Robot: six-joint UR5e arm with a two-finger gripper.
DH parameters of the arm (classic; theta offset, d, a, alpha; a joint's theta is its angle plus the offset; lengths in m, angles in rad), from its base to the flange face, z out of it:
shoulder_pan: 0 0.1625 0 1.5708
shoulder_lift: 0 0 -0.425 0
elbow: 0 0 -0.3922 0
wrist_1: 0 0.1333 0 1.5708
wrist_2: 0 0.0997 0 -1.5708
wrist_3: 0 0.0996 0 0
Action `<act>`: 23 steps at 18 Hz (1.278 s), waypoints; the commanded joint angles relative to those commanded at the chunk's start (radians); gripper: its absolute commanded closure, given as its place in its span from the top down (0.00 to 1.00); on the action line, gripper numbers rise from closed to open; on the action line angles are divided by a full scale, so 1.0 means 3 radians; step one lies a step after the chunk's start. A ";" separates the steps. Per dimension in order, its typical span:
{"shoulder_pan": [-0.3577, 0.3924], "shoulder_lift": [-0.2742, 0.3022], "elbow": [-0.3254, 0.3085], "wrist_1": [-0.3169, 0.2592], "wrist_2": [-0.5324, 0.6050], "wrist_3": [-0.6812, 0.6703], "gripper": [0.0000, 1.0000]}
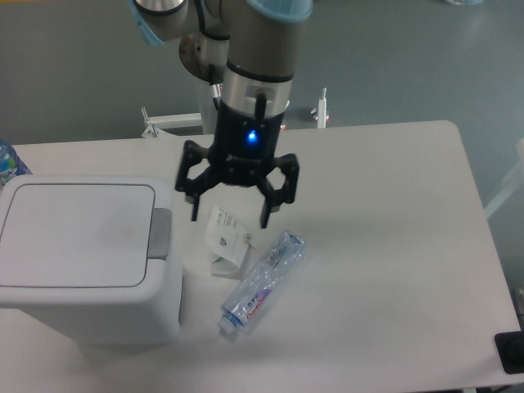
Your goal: Open the trash can
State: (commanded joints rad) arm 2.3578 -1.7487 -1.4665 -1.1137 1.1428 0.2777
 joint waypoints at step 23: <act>-0.0097 -0.0046 -0.0097 0.0082 0.0010 0.0005 1.00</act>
State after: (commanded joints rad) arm 2.3286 -1.7625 -1.4956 -1.0892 1.1459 0.2792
